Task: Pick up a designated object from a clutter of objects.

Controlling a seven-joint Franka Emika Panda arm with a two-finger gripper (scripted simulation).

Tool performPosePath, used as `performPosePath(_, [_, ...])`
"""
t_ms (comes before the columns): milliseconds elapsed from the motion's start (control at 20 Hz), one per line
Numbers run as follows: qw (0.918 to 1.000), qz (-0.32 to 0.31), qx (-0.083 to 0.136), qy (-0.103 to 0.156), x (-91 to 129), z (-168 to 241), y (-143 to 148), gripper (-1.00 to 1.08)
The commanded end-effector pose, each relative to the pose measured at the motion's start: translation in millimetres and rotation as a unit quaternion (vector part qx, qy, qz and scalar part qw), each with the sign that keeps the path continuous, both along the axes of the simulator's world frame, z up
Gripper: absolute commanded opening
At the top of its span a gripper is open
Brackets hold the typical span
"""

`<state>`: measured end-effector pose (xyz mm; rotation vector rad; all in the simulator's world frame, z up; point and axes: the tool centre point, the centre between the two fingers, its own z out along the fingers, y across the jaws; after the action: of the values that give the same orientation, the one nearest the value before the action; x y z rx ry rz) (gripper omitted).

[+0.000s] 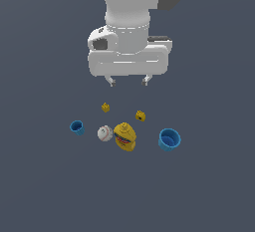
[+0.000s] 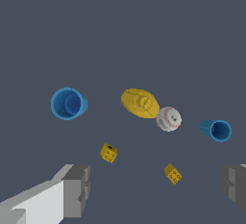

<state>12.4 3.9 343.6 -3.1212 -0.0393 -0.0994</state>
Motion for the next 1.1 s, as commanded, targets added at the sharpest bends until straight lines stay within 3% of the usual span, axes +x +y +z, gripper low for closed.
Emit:
performPosePath(0, [1.0, 0.0, 0.0, 0.0, 0, 0, 0, 1.0])
performPosePath(550, [0.9999, 0.013, -0.004, 0.003, 11, -28, -29, 1.0])
performPosePath(1050, [0.9986, 0.049, -0.013, 0.013, 23, -108, -112, 1.0])
